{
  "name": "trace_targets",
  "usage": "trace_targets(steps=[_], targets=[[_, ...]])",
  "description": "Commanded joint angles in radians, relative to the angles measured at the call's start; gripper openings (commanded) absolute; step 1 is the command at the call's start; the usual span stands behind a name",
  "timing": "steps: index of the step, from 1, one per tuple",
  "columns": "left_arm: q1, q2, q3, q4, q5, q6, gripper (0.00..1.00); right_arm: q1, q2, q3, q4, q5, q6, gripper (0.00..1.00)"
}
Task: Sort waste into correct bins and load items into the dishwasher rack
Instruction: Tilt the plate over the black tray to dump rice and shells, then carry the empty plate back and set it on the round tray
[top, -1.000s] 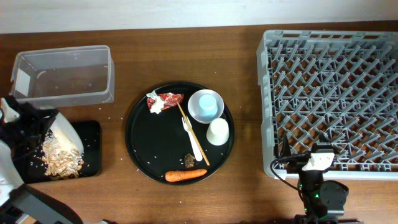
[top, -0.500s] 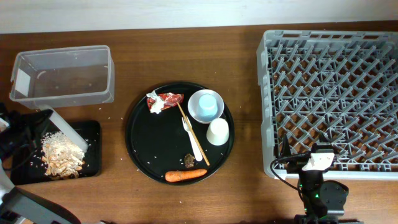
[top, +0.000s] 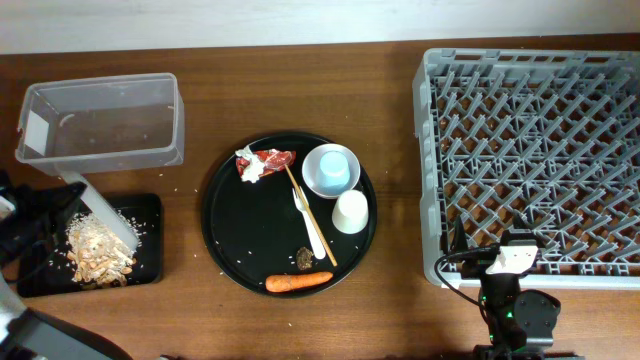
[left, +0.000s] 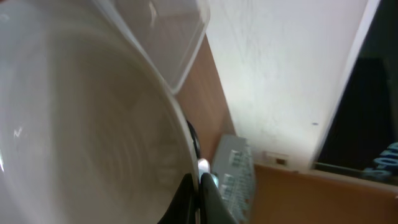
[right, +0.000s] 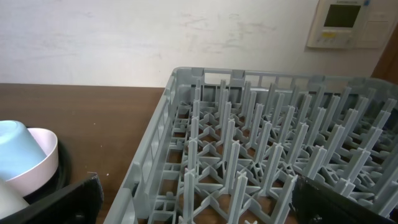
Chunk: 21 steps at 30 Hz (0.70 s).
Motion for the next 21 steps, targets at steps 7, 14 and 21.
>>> trace_targets(steps=[7, 14, 21], targets=[[-0.039, -0.111, 0.012, -0.016, 0.084, 0.037, 0.01, -0.006, -0.008, -0.006, -0.003, 0.008, -0.006, 0.99], [-0.452, -0.341, 0.174, -0.172, -0.328, 0.039, 0.01, -0.006, -0.008, -0.006, -0.003, 0.008, -0.006, 0.99], [-1.155, -0.290, 0.165, -0.225, -0.967, -0.184, 0.01, -0.006, -0.008, -0.006, -0.003, 0.008, -0.006, 0.99]])
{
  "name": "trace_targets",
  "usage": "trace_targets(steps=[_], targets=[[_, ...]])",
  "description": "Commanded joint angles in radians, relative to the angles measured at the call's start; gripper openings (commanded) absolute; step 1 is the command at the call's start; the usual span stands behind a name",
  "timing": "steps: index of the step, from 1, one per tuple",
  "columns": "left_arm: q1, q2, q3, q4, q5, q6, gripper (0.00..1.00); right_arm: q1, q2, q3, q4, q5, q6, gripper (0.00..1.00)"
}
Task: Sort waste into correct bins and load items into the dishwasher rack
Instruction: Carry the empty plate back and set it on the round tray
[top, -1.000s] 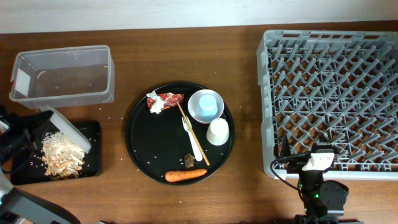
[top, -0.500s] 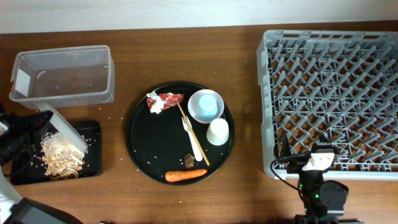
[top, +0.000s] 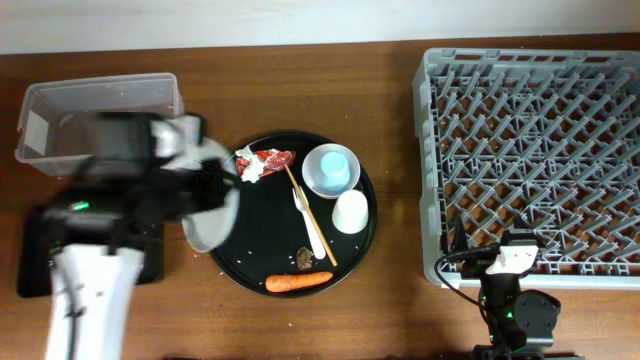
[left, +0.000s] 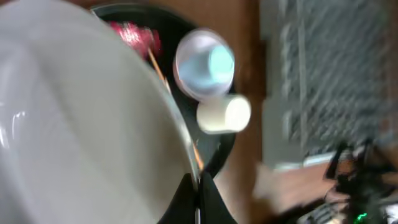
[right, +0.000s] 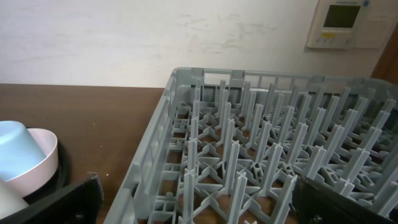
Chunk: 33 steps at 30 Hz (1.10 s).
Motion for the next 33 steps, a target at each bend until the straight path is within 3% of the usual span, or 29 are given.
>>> trace_targets(steps=[1, 9, 15, 20, 25, 29, 33], targets=[[-0.213, 0.084, -0.006, -0.017, -0.406, -0.141, 0.01, -0.006, -0.007, -0.006, -0.003, 0.006, -0.006, 0.99], [-0.353, 0.429, -0.023, 0.042, -0.435, -0.152, 0.01, -0.006, -0.007, -0.006, -0.003, 0.006, -0.006, 0.99], [-0.415, 0.578, -0.023, 0.154, -0.431, -0.151, 0.01, -0.006, -0.007, -0.006, -0.003, 0.006, -0.006, 0.99], [-0.419, 0.637, -0.023, 0.180, -0.460, -0.151, 0.02, -0.006, -0.007, -0.006, -0.003, 0.006, -0.006, 0.99], [-0.419, 0.650, -0.023, 0.179, -0.496, -0.150, 0.14, -0.006, -0.007, -0.006, -0.003, 0.006, -0.006, 0.99], [-0.419, 0.650, -0.023, 0.171, -0.522, -0.136, 0.14, -0.006, -0.007, -0.006, -0.003, 0.006, -0.006, 0.99], [-0.419, 0.647, 0.051, 0.056, -0.537, -0.122, 0.14, -0.006, -0.007, -0.006, -0.003, 0.006, -0.006, 0.99]])
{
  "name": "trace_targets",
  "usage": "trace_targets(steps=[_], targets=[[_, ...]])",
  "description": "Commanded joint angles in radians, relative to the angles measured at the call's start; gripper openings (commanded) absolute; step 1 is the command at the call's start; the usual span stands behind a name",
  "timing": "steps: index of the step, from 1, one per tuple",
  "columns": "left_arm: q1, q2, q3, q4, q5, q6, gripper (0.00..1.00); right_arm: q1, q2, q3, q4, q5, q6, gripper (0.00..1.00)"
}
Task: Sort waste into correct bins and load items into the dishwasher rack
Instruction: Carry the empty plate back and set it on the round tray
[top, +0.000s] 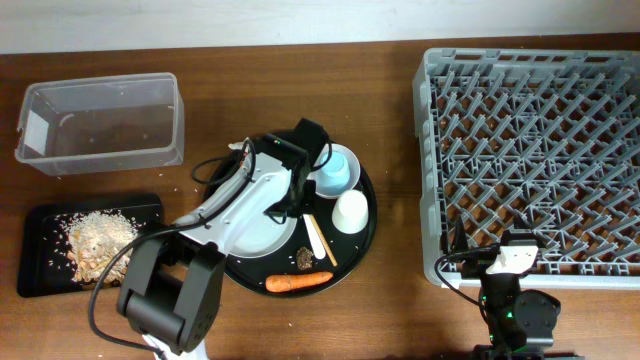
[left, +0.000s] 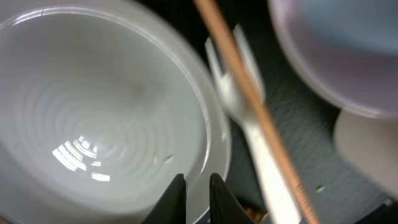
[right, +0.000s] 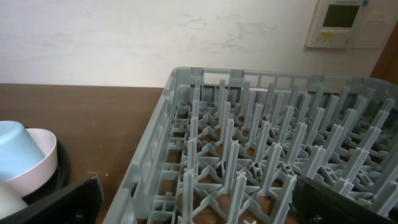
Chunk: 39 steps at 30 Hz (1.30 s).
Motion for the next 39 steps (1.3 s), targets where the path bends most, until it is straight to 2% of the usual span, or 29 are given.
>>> trace_targets(steps=[1, 7, 11, 12, 15, 16, 20, 25, 30, 39], targets=[[0.001, 0.011, 0.097, -0.107, -0.029, 0.018, 0.14, -0.006, -0.007, -0.006, -0.003, 0.005, -0.006, 0.99], [0.001, 0.008, 0.183, -0.235, 0.000, 0.018, 0.21, -0.006, -0.007, -0.006, -0.003, 0.005, -0.007, 0.99], [-0.035, 0.008, 0.176, -0.299, 0.180, 0.111, 0.22, -0.006, -0.007, -0.006, -0.003, 0.005, -0.006, 0.99], [-0.051, 0.008, 0.174, -0.306, 0.178, 0.114, 0.25, -0.006, -0.007, -0.006, -0.003, 0.005, -0.007, 0.99], [-0.127, 0.008, 0.130, -0.290, 0.179, 0.111, 0.45, -0.006, -0.007, -0.006, -0.003, 0.005, -0.007, 0.99], [-0.142, 0.008, 0.116, -0.277, 0.177, 0.087, 0.47, -0.006, -0.007, -0.006, -0.003, 0.005, -0.006, 0.99], [-0.153, 0.008, 0.037, -0.238, 0.176, 0.027, 0.47, -0.006, -0.007, -0.006, -0.003, 0.005, -0.006, 0.99], [-0.153, 0.008, -0.040, -0.169, 0.175, 0.011, 0.47, -0.006, -0.007, -0.006, -0.003, 0.005, -0.007, 0.99], [-0.149, 0.008, -0.132, -0.013, 0.159, -0.011, 0.47, -0.006, -0.007, -0.006, -0.003, 0.005, -0.006, 0.99], [-0.136, 0.008, -0.153, 0.002, 0.071, -0.039, 0.48, -0.006, -0.007, -0.006, -0.003, 0.005, -0.006, 0.99]])
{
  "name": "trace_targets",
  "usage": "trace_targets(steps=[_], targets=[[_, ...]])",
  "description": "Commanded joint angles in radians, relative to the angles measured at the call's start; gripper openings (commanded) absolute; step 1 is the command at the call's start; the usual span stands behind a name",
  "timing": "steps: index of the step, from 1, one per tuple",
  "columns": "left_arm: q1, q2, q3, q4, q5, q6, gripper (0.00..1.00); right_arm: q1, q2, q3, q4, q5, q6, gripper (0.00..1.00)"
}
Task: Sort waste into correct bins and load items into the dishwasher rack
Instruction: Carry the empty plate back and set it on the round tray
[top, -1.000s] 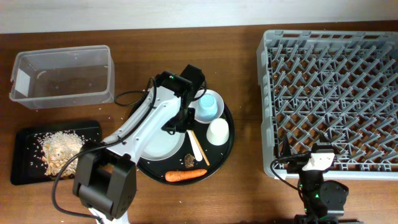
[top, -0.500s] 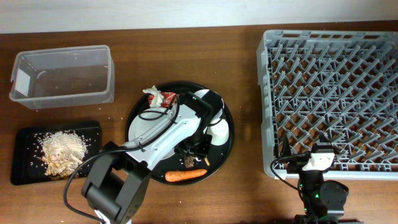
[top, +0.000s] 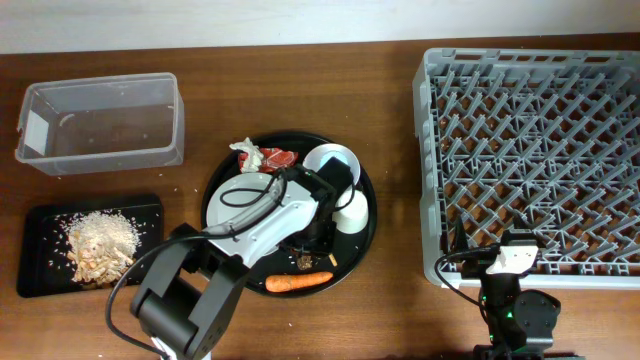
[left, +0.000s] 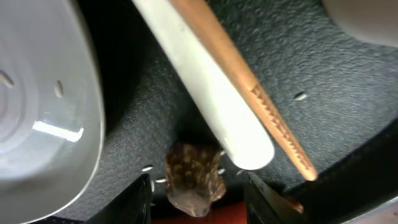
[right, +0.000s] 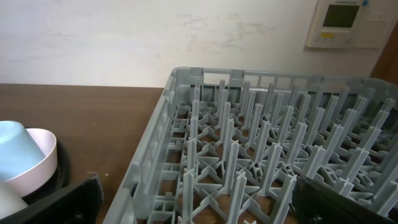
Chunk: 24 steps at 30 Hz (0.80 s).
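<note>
On the round black tray (top: 222, 232) lie a white plate (top: 245, 195), a white fork (left: 205, 93) with a chopstick (left: 249, 93), a brown food scrap (left: 194, 177) and a carrot (top: 298, 283). My left gripper (left: 196, 199) hangs open right over the scrap, one finger on each side; seen from overhead, the left gripper (top: 312, 238) is at the tray's front middle. A white bowl (top: 332, 162) holds a blue cup (right: 15, 155), and a white cup (top: 350, 210) lies beside it. My right gripper (right: 196, 205) stands open at the near edge of the grey dishwasher rack (top: 530, 150).
A red and white wrapper (top: 265, 157) lies at the tray's far edge. A clear plastic bin (top: 100, 122) stands at the back left. In front of it is a black square tray (top: 40, 275) holding a heap of food crumbs (top: 95, 243).
My left gripper has moved from the plate's rim to the front of the round tray. Its fingers now stand wide apart over the brown scrap. The plate stays on the tray.
My left gripper held the white plate tilted over the square tray, where crumbs lay heaped. Then it had the plate near the round tray. Later the plate lay on the round tray with the fingers at its rim. Now the gripper is open over the scrap.
</note>
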Motion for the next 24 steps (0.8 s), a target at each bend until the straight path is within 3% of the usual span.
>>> trace_targets(steps=[1, 10, 14, 24], targets=[[0.012, 0.006, -0.014, -0.009, -0.030, -0.021, 0.48, -0.006, -0.007, -0.006, -0.003, 0.005, -0.006, 0.99], [0.011, 0.006, -0.064, 0.029, -0.004, -0.046, 0.47, -0.006, -0.007, -0.006, -0.003, 0.005, -0.006, 0.99], [0.011, 0.006, -0.064, 0.029, -0.004, -0.046, 0.34, -0.006, -0.007, -0.006, -0.003, 0.005, -0.006, 0.99], [0.011, -0.016, -0.061, 0.018, 0.001, -0.046, 0.25, -0.006, -0.007, -0.006, -0.003, 0.005, -0.006, 0.99]])
